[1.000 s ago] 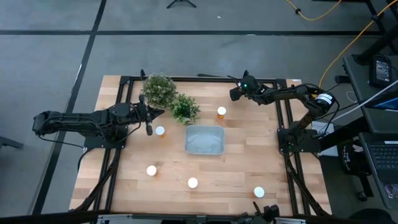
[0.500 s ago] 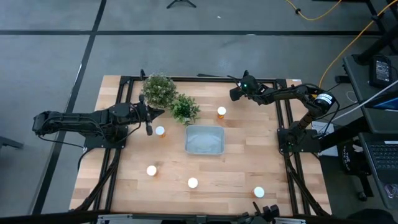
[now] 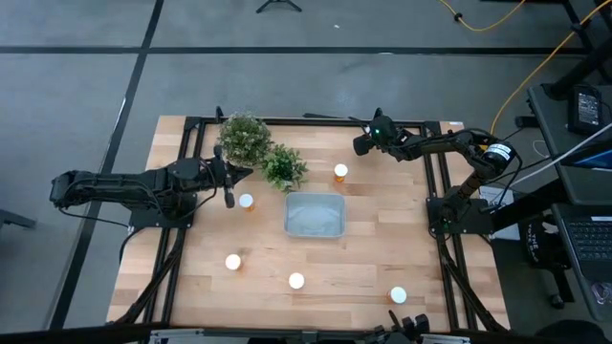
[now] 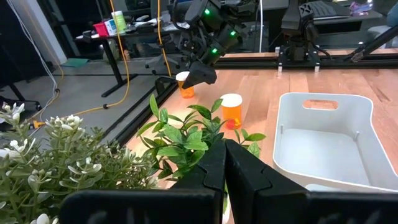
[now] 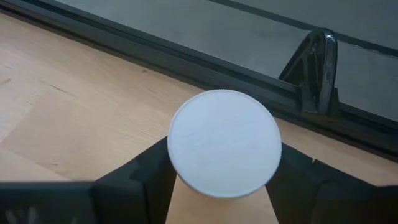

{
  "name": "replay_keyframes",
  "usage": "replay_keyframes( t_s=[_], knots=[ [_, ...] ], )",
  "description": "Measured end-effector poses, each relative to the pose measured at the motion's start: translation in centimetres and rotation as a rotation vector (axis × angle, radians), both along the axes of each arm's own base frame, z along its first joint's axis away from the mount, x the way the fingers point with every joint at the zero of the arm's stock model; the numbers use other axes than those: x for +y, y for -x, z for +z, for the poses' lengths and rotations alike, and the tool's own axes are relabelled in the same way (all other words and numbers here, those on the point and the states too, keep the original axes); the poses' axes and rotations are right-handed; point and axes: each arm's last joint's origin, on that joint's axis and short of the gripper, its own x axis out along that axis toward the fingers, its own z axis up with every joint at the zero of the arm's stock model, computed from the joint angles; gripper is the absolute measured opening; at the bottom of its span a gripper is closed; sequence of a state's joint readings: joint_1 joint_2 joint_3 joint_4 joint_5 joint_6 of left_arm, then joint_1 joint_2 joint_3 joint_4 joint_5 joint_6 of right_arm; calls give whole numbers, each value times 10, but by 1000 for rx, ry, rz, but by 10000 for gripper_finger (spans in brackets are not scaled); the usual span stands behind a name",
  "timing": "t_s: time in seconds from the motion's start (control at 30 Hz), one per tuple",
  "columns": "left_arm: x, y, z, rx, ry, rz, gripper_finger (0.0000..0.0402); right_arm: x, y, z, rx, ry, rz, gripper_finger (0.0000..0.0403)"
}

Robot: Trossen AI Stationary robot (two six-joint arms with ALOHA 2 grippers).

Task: Pick and place pill bottles into a basket
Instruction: Put the orange pill bottle into the grey bin

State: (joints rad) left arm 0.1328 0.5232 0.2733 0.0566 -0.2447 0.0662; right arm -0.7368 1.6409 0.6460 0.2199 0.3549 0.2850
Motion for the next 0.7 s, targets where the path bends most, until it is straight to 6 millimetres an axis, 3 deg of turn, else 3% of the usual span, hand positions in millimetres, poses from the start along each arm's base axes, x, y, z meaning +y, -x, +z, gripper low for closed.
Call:
replay_keyframes(
  t_s=[0.47, 0.7],
  knots=[
    [0, 0, 0, 0, 0, 0, 6, 0, 0, 1, -1, 0, 9, 206],
    [0, 0, 0, 1, 0, 0, 6, 5, -3, 28, -80, 31, 126, 206]
  ],
)
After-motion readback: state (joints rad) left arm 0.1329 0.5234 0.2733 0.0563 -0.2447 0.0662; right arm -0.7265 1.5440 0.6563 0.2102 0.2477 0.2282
